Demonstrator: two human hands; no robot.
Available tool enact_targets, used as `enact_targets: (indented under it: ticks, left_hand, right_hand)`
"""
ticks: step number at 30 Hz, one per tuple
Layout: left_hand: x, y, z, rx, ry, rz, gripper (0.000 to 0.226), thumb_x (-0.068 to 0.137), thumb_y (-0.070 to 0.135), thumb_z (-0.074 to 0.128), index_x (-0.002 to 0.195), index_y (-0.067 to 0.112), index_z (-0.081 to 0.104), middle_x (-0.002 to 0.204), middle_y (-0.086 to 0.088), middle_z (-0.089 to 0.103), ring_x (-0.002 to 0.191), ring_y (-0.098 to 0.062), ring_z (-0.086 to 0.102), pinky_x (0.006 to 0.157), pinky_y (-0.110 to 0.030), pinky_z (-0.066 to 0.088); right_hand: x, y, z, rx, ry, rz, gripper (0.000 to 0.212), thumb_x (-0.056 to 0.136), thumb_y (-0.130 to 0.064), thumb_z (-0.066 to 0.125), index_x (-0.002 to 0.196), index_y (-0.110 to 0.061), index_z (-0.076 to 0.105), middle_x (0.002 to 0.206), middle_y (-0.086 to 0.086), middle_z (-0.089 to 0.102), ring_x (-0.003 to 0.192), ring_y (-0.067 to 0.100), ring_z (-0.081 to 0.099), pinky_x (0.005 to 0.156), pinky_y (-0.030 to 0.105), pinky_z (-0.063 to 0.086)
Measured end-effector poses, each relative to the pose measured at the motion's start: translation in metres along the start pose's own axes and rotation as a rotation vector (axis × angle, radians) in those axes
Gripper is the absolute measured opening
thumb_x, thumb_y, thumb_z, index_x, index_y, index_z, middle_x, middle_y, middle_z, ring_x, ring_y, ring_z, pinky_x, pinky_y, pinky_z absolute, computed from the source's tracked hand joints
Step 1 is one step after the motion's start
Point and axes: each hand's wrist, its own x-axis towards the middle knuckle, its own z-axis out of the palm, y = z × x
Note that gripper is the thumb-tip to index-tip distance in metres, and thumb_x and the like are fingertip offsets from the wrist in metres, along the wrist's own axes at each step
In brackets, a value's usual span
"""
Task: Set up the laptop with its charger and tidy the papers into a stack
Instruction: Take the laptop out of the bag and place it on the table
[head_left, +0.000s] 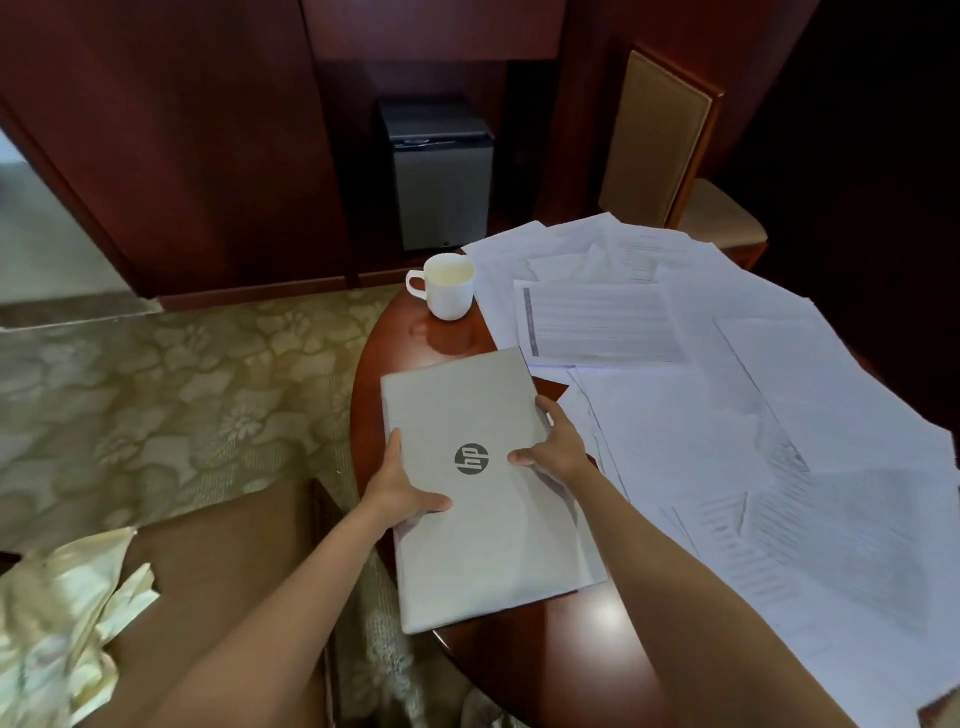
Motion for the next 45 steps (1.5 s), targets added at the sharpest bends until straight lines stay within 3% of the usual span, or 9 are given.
enact_targets:
  ticks: [9, 13, 20, 25, 33, 38, 42, 45]
  left_hand:
    - [-0.002, 0.005, 0.018, 0.119, 0.124, -0.062, 0.124, 0.060, 0.014, 0.086, 0.150, 0.025, 0.002, 0.147, -0.013, 0.030, 0.135, -0.029, 0.031, 0.109, -0.037, 0.033]
    - [-0.008, 0.011, 0.031, 0.144, 0.136, -0.101, 0.118, 0.064, 0.016, 0.084, 0.150, 0.026, 0.004, 0.144, -0.017, 0.026, 0.131, -0.033, 0.033, 0.106, -0.035, 0.033]
    - [-0.014, 0.016, 0.049, 0.156, 0.140, -0.109, 0.114, 0.067, 0.015, 0.083, 0.150, 0.026, 0.006, 0.142, -0.017, 0.026, 0.131, -0.032, 0.031, 0.105, -0.035, 0.032]
    - [-0.010, 0.019, 0.054, 0.201, 0.134, -0.106, 0.112, 0.066, 0.016, 0.083, 0.149, 0.026, 0.008, 0.140, -0.017, 0.030, 0.128, -0.033, 0.032, 0.103, -0.037, 0.034]
    - [-0.008, 0.027, 0.058, 0.405, 0.116, -0.234, 0.113, 0.067, 0.023, 0.082, 0.147, 0.032, 0.003, 0.136, -0.017, 0.025, 0.124, -0.037, 0.036, 0.099, -0.044, 0.044]
    - [-0.011, 0.048, 0.064, 0.614, 0.082, -0.293, 0.111, 0.074, 0.031, 0.076, 0.147, 0.029, -0.009, 0.139, -0.018, 0.021, 0.129, -0.033, 0.027, 0.099, -0.037, 0.038]
    - [0.000, 0.069, 0.067, 0.739, 0.160, -0.101, 0.098, 0.079, 0.034, 0.070, 0.147, 0.029, 0.000, 0.142, -0.016, 0.017, 0.131, -0.032, 0.022, 0.103, -0.040, 0.030]
    - [0.013, 0.089, 0.070, 0.745, 0.131, 0.015, 0.089, 0.082, 0.033, 0.065, 0.148, 0.025, 0.006, 0.142, -0.016, 0.019, 0.132, -0.034, 0.023, 0.106, -0.040, 0.028]
  right_hand:
    - [0.011, 0.022, 0.000, -0.001, -0.010, 0.048, 0.081, 0.073, 0.003, 0.072, 0.141, -0.014, 0.032, 0.133, 0.006, 0.048, 0.103, 0.014, 0.043, 0.083, 0.021, 0.036]
    - [0.016, 0.020, -0.007, -0.030, 0.023, 0.047, 0.080, 0.073, 0.001, 0.072, 0.141, -0.014, 0.032, 0.134, 0.007, 0.048, 0.115, 0.023, 0.048, 0.083, 0.022, 0.035]
    - [0.020, 0.028, -0.022, -0.033, 0.086, 0.082, 0.069, 0.072, 0.002, 0.071, 0.131, -0.015, 0.040, 0.118, 0.005, 0.053, 0.091, 0.015, 0.045, 0.068, 0.019, 0.038]
    - [0.022, 0.035, -0.024, -0.036, 0.101, 0.080, 0.071, 0.071, 0.001, 0.071, 0.131, -0.018, 0.040, 0.127, 0.005, 0.053, 0.092, 0.017, 0.047, 0.075, 0.023, 0.037]
    - [0.028, 0.038, -0.023, -0.058, 0.126, 0.091, 0.068, 0.075, 0.005, 0.067, 0.134, -0.013, 0.040, 0.137, 0.007, 0.049, 0.113, 0.025, 0.053, 0.076, 0.019, 0.037]
    - [0.032, 0.027, -0.021, -0.297, 0.174, 0.025, 0.057, 0.079, 0.004, 0.053, 0.131, -0.015, 0.044, 0.119, 0.012, 0.059, 0.107, 0.029, 0.056, 0.077, 0.028, 0.044]
    - [0.037, 0.018, -0.022, -0.453, 0.156, -0.039, 0.058, 0.080, 0.001, 0.051, 0.134, -0.017, 0.042, 0.120, 0.010, 0.055, 0.115, 0.027, 0.047, 0.087, 0.029, 0.040]
    - [0.039, 0.023, -0.028, -0.465, 0.170, -0.017, 0.055, 0.083, -0.006, 0.053, 0.135, -0.019, 0.040, 0.126, 0.009, 0.051, 0.119, 0.027, 0.042, 0.091, 0.031, 0.038]
